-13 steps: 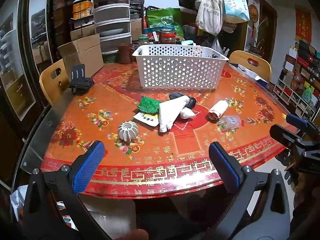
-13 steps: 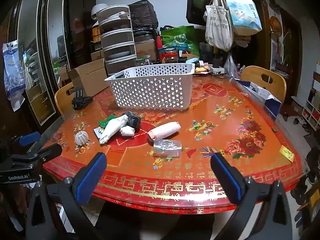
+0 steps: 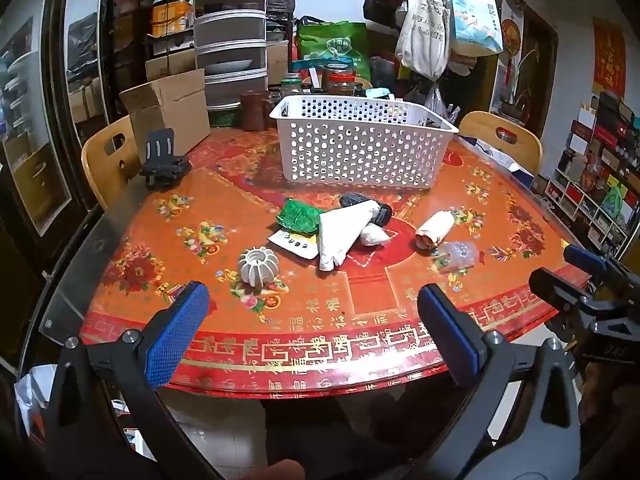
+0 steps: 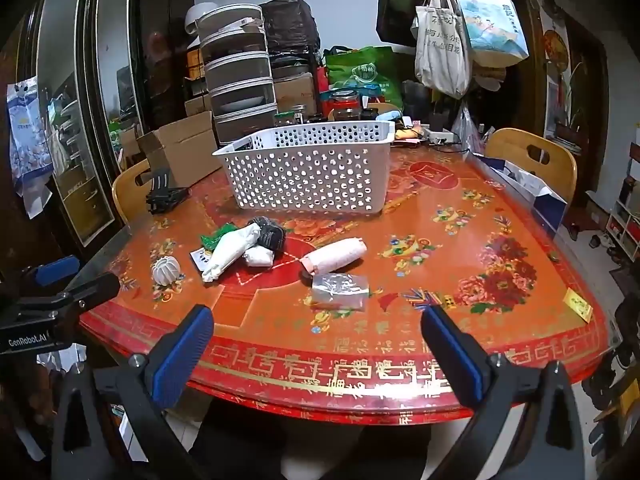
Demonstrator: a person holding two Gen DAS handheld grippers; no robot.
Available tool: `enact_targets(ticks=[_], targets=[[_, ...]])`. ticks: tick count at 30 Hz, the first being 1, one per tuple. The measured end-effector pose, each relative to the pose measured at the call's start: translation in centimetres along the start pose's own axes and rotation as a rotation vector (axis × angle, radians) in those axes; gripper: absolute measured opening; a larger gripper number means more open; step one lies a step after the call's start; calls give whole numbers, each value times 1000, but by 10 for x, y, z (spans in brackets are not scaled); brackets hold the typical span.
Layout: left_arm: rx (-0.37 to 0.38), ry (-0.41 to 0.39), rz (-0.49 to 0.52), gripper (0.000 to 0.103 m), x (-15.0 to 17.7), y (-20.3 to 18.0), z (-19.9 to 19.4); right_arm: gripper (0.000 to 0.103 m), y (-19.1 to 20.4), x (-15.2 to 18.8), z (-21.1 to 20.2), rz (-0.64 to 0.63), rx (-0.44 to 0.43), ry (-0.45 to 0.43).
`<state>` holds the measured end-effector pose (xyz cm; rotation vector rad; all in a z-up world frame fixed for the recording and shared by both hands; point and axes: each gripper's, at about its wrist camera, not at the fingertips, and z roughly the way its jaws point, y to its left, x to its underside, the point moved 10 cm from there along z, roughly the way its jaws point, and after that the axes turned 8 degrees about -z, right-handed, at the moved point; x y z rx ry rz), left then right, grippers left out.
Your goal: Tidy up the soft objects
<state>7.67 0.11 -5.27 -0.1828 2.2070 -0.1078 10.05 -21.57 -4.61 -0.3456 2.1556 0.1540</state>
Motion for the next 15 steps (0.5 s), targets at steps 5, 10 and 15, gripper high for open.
enact_targets(ticks=[5, 10, 15], targets=[[1, 2, -1, 103, 0, 0, -2, 103, 0, -2, -3, -3, -2, 6], [9, 3, 2, 103, 0, -2, -1, 103, 1, -1, -2, -3, -5, 9], [8, 0, 3, 103, 1, -3, -1, 103, 1, 1, 0, 0, -10, 16]])
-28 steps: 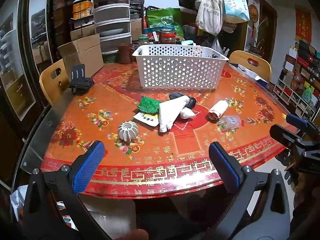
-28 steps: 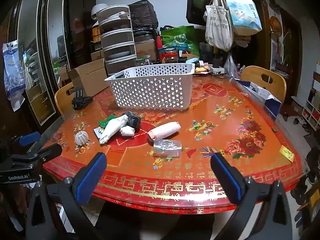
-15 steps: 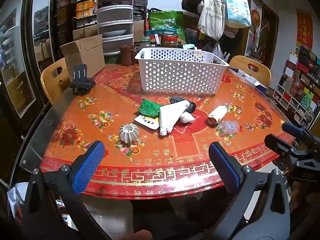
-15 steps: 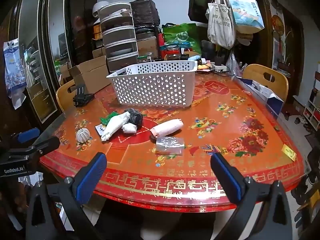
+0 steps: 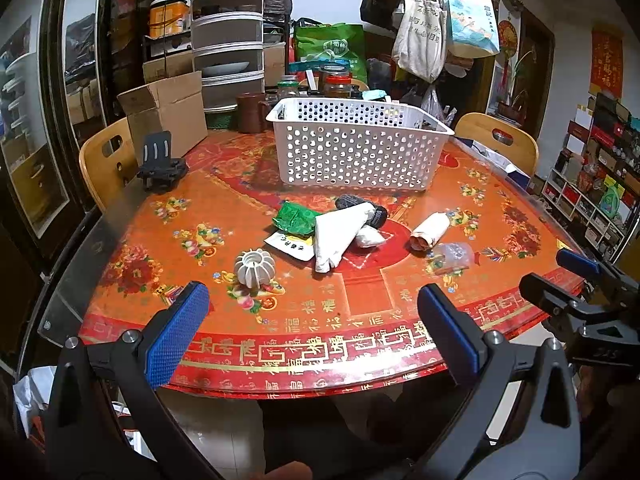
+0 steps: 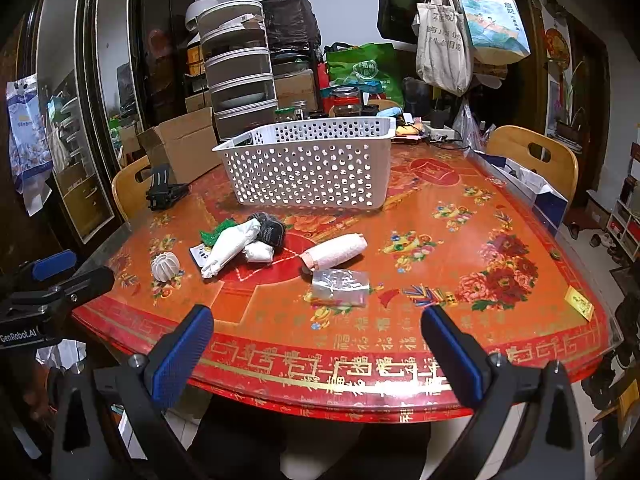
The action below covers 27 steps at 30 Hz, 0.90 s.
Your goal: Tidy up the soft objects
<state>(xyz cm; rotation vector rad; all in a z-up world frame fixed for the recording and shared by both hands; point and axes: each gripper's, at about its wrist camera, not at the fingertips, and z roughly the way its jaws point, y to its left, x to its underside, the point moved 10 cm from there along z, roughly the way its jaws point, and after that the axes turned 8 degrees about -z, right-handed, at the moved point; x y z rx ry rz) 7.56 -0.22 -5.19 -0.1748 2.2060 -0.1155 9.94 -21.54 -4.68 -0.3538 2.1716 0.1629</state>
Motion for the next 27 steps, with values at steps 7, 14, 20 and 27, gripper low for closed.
enact_targets(ticks=[7, 14, 20, 27], targets=[[0, 3, -3, 103, 1, 1, 0, 103, 0, 0, 1, 1, 0, 4], [-1, 8, -2, 103, 1, 1, 1, 103, -1, 1, 1, 2, -2, 5], [0, 9, -2, 103, 1, 2, 1, 103, -2, 2, 2, 4, -2, 11], [-2, 10, -1, 103, 2, 2, 1, 103, -2, 2, 2, 6, -1, 11]])
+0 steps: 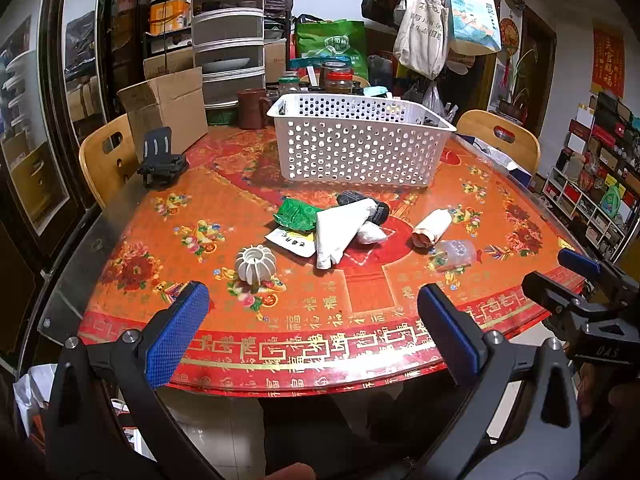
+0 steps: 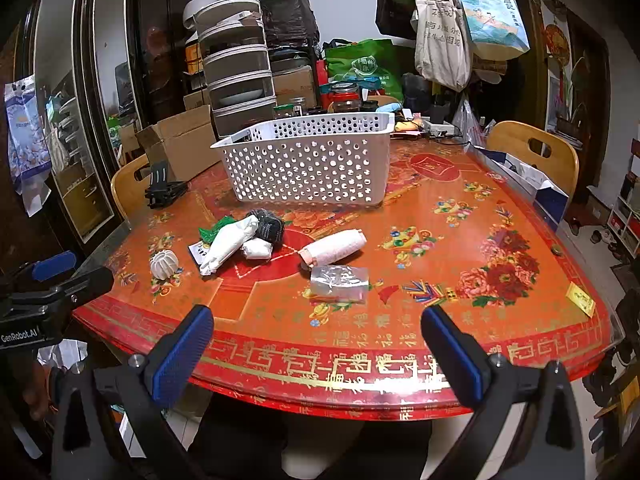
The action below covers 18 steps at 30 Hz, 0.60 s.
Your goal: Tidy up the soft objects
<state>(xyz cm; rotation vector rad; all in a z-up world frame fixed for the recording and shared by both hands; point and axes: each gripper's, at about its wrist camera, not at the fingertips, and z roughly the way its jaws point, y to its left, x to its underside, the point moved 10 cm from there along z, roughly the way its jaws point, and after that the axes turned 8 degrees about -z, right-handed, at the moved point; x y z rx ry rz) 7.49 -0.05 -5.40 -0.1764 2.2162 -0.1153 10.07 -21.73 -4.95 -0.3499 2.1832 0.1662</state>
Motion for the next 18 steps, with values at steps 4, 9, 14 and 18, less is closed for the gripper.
enact_targets(ticks=[4, 9, 14, 18], targets=[[1, 1, 0, 103, 0, 0, 0, 103, 0, 0, 0, 0, 0, 1], [3, 5, 1, 103, 2, 0, 1, 103, 0, 0, 0, 0, 0, 0], [2, 8, 1, 103, 2, -1, 2, 103, -1, 1, 0, 1, -1, 2], [3, 11, 1, 103, 2, -2, 3, 103, -2, 2, 2, 1, -1, 6]])
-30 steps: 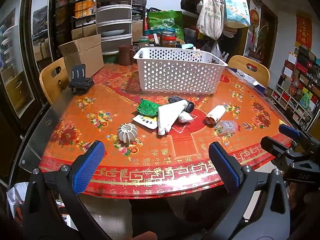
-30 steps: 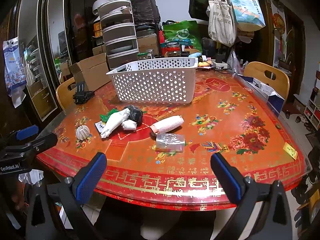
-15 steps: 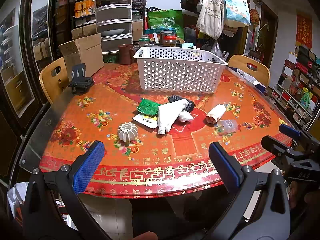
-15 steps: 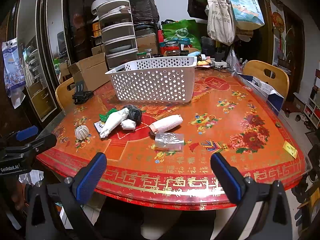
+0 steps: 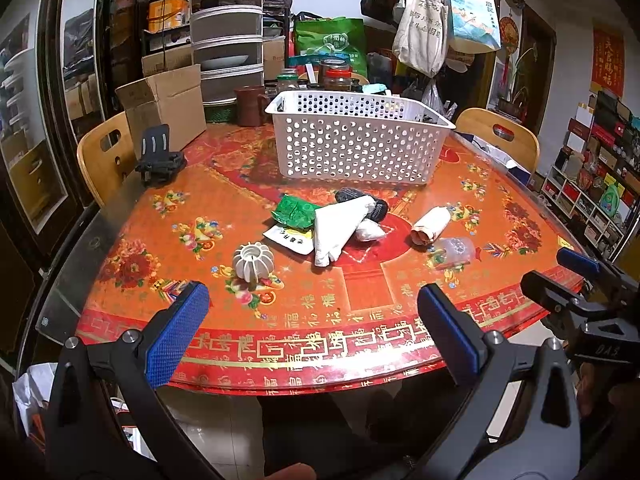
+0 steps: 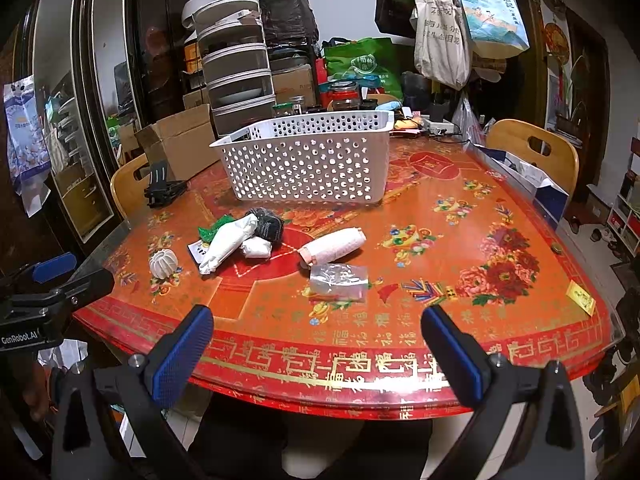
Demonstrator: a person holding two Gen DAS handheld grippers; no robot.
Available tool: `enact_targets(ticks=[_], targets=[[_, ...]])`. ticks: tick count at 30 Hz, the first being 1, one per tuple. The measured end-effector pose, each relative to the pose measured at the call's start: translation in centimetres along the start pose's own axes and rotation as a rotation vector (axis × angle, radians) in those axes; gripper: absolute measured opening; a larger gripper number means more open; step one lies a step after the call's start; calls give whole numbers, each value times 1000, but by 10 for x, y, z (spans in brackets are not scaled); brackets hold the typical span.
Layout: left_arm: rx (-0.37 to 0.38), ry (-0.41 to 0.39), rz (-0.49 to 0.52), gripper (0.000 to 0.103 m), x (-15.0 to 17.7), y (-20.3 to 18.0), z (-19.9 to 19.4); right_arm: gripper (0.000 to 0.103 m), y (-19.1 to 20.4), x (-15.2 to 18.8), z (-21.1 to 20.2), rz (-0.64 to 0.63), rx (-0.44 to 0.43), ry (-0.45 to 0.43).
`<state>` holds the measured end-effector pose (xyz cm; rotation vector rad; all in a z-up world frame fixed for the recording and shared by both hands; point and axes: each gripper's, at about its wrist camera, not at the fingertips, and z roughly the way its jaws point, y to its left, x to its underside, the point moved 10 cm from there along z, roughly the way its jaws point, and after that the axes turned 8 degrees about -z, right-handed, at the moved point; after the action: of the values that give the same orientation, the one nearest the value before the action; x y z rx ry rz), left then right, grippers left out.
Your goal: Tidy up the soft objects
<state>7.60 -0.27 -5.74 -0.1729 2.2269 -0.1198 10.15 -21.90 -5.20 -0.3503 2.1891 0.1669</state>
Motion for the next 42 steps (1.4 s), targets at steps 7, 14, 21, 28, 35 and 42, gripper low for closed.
enact_targets(ticks=[7, 14, 21, 28, 35, 42], targets=[[1, 1, -1, 103, 0, 0, 0, 103, 1, 0, 1, 0, 0, 3], [-5, -13, -13, 103, -1, 3, 3, 103, 1, -1, 2, -1, 3, -19], [-73, -33, -72, 103, -7, 42, 43, 103, -26, 6, 34, 51, 38, -59], [-9, 145, -135, 103, 17, 71, 97, 103, -37, 22, 89, 128, -25, 79], [-38, 141, -128, 103, 15, 87, 120, 94, -22, 11, 120, 95, -50, 94], [-9, 163, -116, 103, 16, 85, 136, 64, -25, 1, 132, 98, -51, 88]])
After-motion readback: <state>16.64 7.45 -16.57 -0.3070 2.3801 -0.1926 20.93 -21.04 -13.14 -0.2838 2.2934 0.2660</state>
